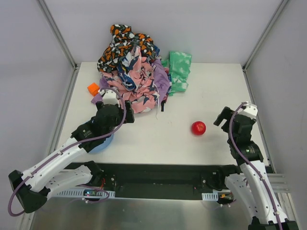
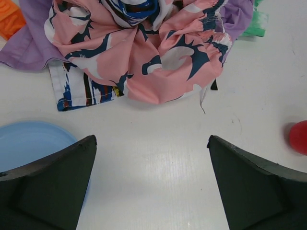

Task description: Pick out a specific cloth from the pile

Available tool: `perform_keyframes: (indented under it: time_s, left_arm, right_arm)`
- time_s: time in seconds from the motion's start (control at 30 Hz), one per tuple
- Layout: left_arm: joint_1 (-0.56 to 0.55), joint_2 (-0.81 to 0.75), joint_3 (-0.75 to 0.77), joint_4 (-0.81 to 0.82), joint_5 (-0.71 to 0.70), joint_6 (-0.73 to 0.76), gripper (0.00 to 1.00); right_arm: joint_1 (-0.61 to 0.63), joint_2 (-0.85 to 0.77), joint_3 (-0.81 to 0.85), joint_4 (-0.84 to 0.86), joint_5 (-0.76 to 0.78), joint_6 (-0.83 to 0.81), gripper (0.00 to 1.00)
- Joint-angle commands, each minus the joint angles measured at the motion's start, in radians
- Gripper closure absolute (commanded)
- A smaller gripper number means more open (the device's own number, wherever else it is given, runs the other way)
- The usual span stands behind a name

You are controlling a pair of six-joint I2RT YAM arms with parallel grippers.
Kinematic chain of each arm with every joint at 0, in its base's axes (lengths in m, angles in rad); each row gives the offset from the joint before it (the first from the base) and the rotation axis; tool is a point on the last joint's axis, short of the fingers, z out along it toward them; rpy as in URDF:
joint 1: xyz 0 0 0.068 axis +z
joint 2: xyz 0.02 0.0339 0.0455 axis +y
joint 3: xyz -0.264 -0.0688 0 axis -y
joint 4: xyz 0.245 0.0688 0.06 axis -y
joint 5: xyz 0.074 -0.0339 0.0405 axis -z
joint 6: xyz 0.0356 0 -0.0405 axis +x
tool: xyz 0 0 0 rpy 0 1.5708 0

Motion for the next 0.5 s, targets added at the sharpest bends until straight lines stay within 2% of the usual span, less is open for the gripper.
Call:
perform_keyframes:
  time_s: [0.0,0.13,0.23,0.37,0.47]
  left_arm:
    - [0.084,-0.012,-0.014,-0.009,0.079,-0.051,0.01]
    - [0.185,0.06,0.01,-0.009,0.185,-0.055,0.01]
    - [0.229,0.153,0.099,0.005,0.235,-0.012,0.01]
    - [0.285,0.331,0.257,0.042,0.324,0.072,0.01]
    - [0.315,0.503,0.419,0.056,0.404,0.154,0.01]
  right_arm:
    - [-0.004,-0.013,0.014,0.101,-0.141,-0.063,0.04]
    - [-0.004,-0.016,-0.028,0.202,-0.231,-0.087,0.04]
    - [-0.004,0.027,-0.017,0.279,-0.364,-0.139,0.04]
    - [-0.003,0.183,0.027,0.452,-0.676,-0.241,0.04]
    - [-0.003,0.379,0.153,0.5,-0.831,-0.27,0.04]
